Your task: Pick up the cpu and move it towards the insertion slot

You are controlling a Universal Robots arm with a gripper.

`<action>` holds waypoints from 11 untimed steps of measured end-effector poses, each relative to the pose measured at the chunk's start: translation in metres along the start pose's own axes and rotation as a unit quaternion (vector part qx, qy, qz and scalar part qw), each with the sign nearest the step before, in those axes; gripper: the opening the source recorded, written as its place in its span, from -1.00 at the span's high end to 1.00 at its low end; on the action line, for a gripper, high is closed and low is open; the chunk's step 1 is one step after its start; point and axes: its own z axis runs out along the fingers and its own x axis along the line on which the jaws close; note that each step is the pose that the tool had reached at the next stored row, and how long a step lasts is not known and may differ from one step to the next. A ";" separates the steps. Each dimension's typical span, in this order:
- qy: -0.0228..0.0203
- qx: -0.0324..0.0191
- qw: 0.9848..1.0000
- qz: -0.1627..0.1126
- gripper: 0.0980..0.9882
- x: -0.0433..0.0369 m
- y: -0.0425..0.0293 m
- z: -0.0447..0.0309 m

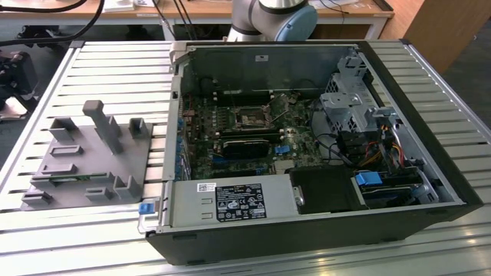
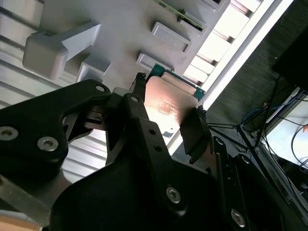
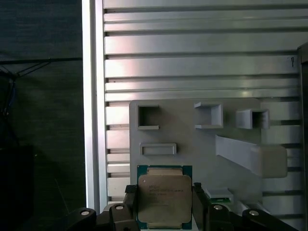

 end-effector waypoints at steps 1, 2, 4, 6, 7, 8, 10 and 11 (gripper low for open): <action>0.000 0.000 1.000 0.000 0.01 -0.0001 0.0001 -0.0002; 0.000 0.000 1.000 0.000 0.01 -0.0003 0.0001 -0.0005; 0.000 0.000 1.000 0.000 0.01 -0.0013 0.0002 -0.0006; 0.000 0.000 1.000 0.000 0.01 -0.0032 0.0002 -0.0005; 0.000 0.000 1.000 0.000 0.01 -0.0045 0.0003 -0.0005; 0.000 0.000 1.000 0.000 0.01 -0.0059 0.0004 -0.0005; 0.000 0.000 1.000 0.000 0.01 -0.0084 0.0005 -0.0005; 0.000 0.000 1.000 0.000 0.01 -0.0090 0.0005 -0.0008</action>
